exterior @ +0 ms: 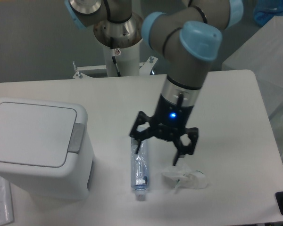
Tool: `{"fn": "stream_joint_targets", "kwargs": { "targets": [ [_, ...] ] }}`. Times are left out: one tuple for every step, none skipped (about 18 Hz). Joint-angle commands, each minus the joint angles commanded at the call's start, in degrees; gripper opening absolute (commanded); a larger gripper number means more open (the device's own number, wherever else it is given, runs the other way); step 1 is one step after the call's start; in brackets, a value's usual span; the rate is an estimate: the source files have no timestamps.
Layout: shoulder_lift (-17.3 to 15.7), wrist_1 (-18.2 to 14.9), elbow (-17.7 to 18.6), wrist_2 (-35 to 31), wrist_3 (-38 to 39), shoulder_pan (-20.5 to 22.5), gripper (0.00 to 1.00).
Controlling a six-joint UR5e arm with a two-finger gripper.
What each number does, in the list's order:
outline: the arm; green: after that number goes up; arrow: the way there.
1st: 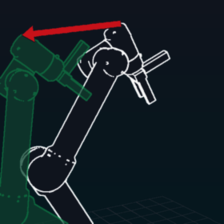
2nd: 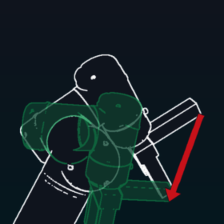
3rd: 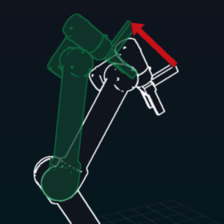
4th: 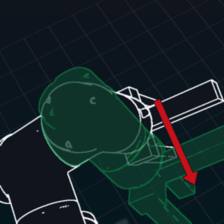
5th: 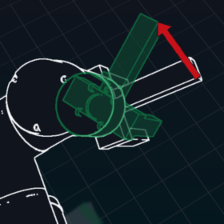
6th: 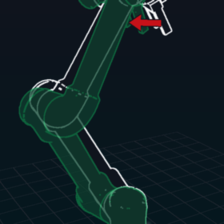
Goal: Open the trash can
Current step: 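Move the open gripper across the table toward the white trash can lid, then press the gripper finger against the trash can lid edge to flip it open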
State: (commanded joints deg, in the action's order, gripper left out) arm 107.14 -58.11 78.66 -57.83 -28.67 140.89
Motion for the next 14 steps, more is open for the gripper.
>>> {"fn": "stream_joint_targets", "kwargs": {
  "targets": [
    [-0.3,0.7,0.1,0.4,1.8,-1.1,1.00],
    [-0.9,0.9,0.3,0.4,3.1,-2.0,1.00],
    [-1.4,0.9,1.0,0.4,4.1,-2.4,1.00],
    [-2.4,0.9,1.7,0.4,4.7,-2.6,1.00],
    [-2.9,0.9,2.4,0.4,5.7,-2.9,1.00],
    [-3.0,0.8,2.7,0.3,7.3,-3.8,1.00],
    [-3.0,0.9,3.2,-0.1,9.2,-4.7,1.00],
    [-2.9,0.9,3.9,-0.1,10.2,-5.4,1.00],
    [-2.9,0.9,4.3,-0.1,10.2,-5.4,1.00],
    [-2.7,1.0,4.3,-0.2,10.1,-5.4,1.00],
    [-2.6,1.0,4.3,-0.3,10.1,-5.4,1.00],
    [-2.6,0.9,4.6,-0.4,10.3,-5.4,1.00],
    [-2.8,1.0,5.4,-0.9,10.4,-5.5,1.00],
    [-3.2,1.2,6.6,-1.2,10.3,-5.5,1.00]
  ]
}}
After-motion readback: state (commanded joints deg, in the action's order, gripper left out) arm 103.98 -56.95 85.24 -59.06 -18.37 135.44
